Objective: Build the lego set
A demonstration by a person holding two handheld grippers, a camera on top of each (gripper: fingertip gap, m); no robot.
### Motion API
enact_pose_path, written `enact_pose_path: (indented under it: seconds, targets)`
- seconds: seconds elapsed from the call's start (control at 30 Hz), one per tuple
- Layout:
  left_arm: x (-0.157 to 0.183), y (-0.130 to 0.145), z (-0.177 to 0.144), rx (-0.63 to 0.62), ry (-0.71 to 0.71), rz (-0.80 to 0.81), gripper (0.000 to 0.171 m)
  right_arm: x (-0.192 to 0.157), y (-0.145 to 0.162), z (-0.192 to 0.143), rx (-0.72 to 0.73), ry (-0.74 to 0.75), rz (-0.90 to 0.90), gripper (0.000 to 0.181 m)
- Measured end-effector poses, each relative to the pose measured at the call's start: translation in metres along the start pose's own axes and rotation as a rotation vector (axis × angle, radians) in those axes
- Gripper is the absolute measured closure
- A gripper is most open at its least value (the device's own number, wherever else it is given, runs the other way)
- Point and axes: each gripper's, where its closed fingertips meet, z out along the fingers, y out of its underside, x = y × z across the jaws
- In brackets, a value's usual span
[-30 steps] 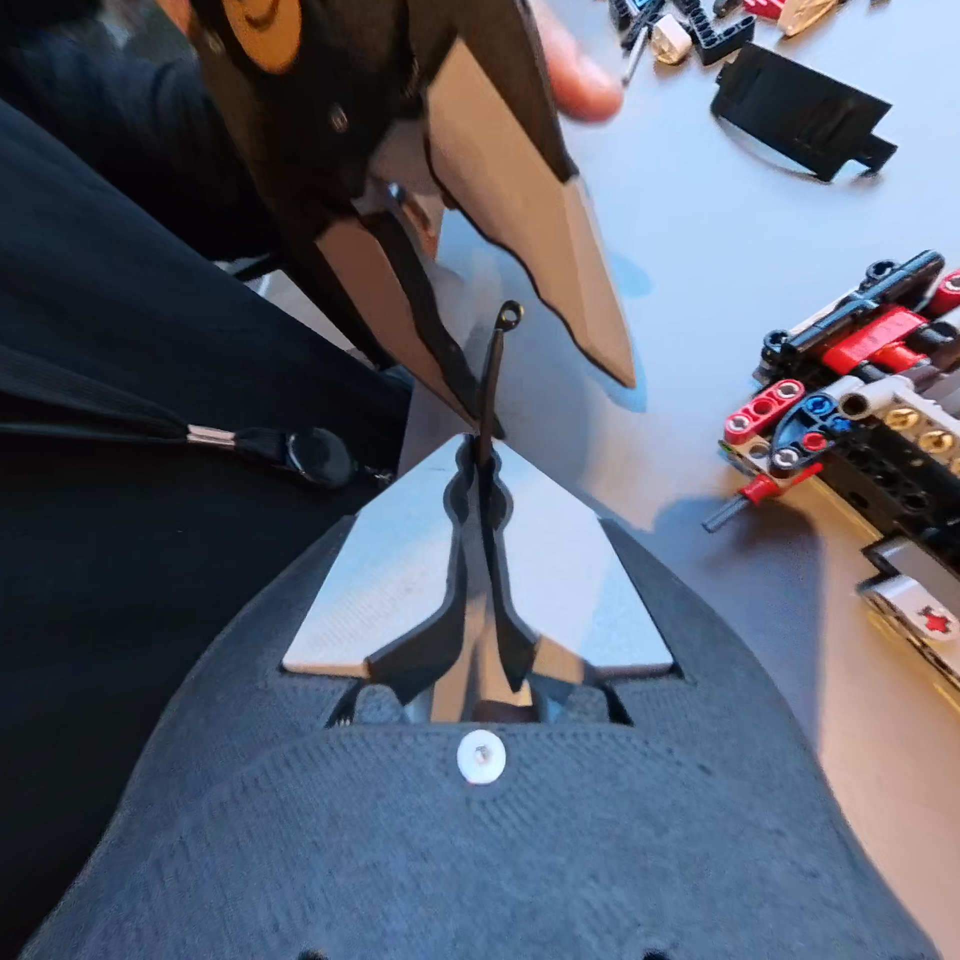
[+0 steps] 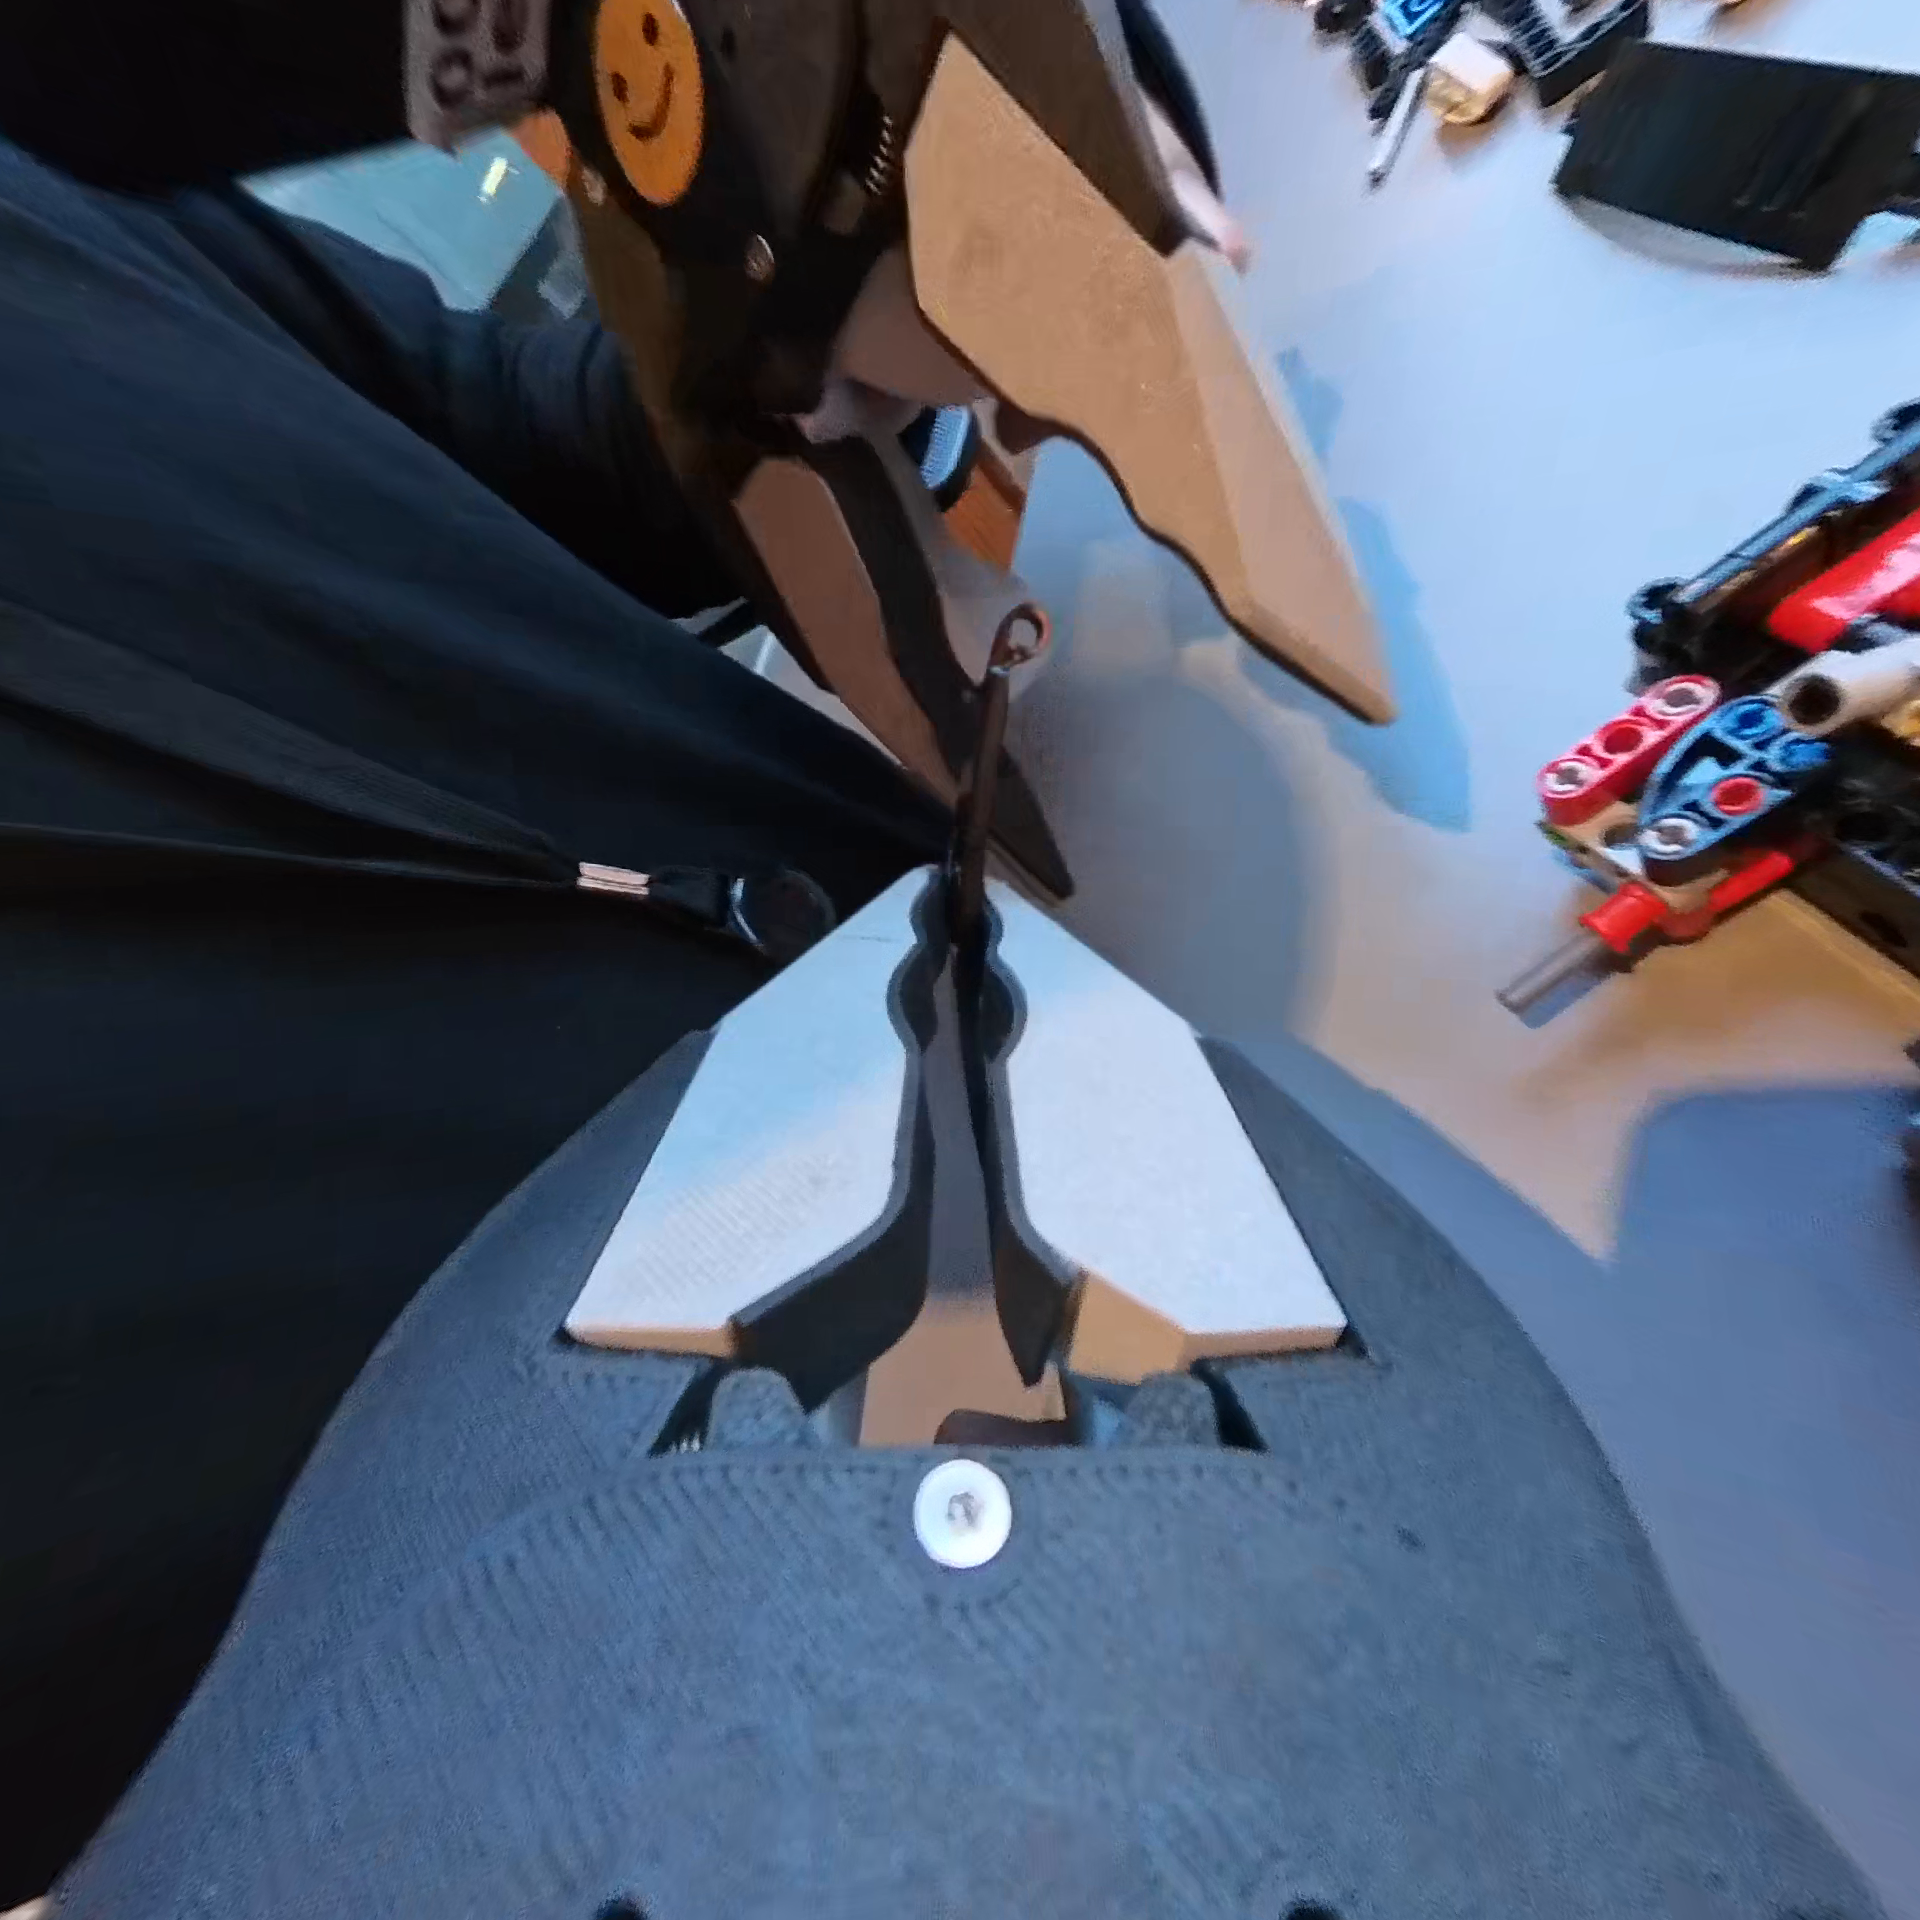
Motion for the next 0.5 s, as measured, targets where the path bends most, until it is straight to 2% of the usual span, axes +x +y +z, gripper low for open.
enact_pose_path:
  seconds: [0.03,0.07,0.2,0.27,0.37,0.5]
  targets:
    - [0.005,0.000,0.003,-0.008,0.023,0.026,0.108,-0.002,0.000,0.000,0.004,-0.020,0.008,0.181]
    - [0.009,-0.001,0.005,-0.010,0.044,0.043,0.114,-0.004,-0.001,-0.001,0.009,-0.039,0.017,0.181]
    - [0.021,-0.005,0.008,0.006,0.109,0.074,0.171,-0.006,-0.006,-0.010,0.052,-0.093,0.058,0.181]
    - [0.021,-0.010,0.009,0.034,0.132,0.004,0.171,-0.002,-0.007,-0.014,0.060,-0.076,0.065,0.181]
    - [0.011,-0.004,0.014,0.027,0.133,-0.105,0.171,0.000,-0.008,-0.019,0.065,-0.071,0.069,0.181]
    - [0.006,-0.007,0.004,0.089,0.113,-0.129,0.171,0.003,-0.007,-0.024,0.075,-0.061,0.085,0.181]
